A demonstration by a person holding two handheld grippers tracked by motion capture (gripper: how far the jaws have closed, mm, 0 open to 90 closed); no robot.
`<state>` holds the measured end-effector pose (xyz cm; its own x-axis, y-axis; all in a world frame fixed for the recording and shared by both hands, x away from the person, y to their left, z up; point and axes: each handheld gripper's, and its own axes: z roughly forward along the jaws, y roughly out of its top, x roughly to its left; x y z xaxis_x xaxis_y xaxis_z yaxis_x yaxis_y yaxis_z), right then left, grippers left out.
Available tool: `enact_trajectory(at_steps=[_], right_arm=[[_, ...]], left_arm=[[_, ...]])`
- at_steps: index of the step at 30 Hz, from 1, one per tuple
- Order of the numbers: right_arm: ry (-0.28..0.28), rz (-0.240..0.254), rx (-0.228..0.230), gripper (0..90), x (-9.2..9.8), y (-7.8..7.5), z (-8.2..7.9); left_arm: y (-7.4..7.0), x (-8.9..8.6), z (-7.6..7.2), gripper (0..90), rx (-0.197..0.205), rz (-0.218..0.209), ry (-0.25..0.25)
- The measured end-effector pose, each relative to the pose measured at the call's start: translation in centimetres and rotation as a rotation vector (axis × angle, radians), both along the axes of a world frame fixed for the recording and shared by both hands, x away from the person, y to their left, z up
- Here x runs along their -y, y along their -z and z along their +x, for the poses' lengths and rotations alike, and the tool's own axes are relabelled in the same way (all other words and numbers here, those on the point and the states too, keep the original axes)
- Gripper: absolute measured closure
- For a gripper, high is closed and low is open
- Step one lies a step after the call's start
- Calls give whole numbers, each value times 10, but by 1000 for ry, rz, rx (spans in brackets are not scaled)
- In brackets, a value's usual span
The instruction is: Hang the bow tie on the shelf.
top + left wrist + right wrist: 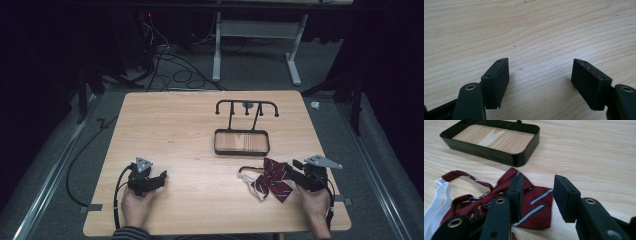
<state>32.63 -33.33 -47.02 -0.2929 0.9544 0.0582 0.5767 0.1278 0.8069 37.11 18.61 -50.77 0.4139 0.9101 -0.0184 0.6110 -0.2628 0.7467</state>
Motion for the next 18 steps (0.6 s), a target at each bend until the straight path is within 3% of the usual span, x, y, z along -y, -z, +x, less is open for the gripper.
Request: enact_trajectory(at_steps=[9,18], right_arm=[[-70,-9,-3,650,-15,-3,3],[-104,7,-7,662,-25,-4,6]], left_arm=[[0,0,0,311,0,0,0],[0,0,0,311,0,0,0]])
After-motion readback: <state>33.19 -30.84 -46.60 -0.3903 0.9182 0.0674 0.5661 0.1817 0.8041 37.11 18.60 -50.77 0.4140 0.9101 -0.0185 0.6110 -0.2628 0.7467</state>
